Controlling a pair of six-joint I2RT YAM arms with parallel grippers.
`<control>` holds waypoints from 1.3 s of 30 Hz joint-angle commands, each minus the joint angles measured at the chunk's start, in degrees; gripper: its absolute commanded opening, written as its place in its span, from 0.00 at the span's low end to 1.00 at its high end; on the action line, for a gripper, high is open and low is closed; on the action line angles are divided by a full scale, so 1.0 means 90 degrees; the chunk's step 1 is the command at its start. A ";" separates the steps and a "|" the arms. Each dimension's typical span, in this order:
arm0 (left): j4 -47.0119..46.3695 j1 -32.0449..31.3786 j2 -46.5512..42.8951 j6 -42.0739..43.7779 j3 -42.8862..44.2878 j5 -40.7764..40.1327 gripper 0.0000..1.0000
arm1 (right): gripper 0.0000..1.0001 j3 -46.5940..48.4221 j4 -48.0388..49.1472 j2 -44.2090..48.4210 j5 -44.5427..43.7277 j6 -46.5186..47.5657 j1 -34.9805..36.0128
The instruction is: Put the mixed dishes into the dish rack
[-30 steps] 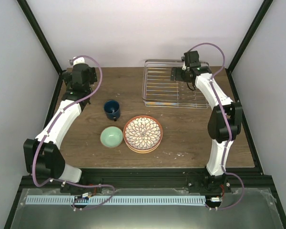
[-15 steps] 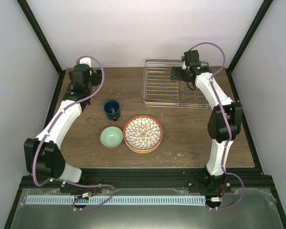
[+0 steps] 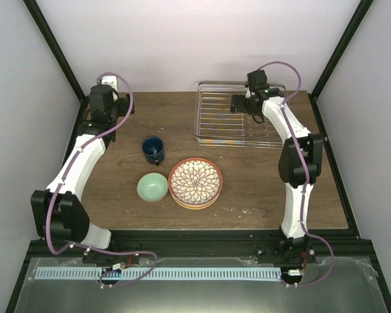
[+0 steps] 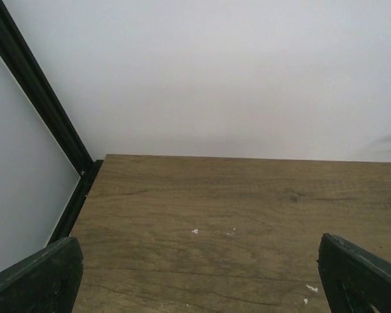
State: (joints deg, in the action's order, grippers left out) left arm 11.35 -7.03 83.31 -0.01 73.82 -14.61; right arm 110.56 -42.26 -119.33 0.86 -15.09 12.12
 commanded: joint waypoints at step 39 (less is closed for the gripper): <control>0.0012 0.0087 0.0158 -0.0277 -0.0356 0.0378 1.00 | 1.00 -0.1353 -0.0734 0.0218 -0.1444 0.0017 0.0044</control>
State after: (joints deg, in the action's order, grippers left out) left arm 12.14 -6.61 84.23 -1.78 71.31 -11.68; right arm 101.30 -48.80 -119.68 -12.56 -14.46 12.19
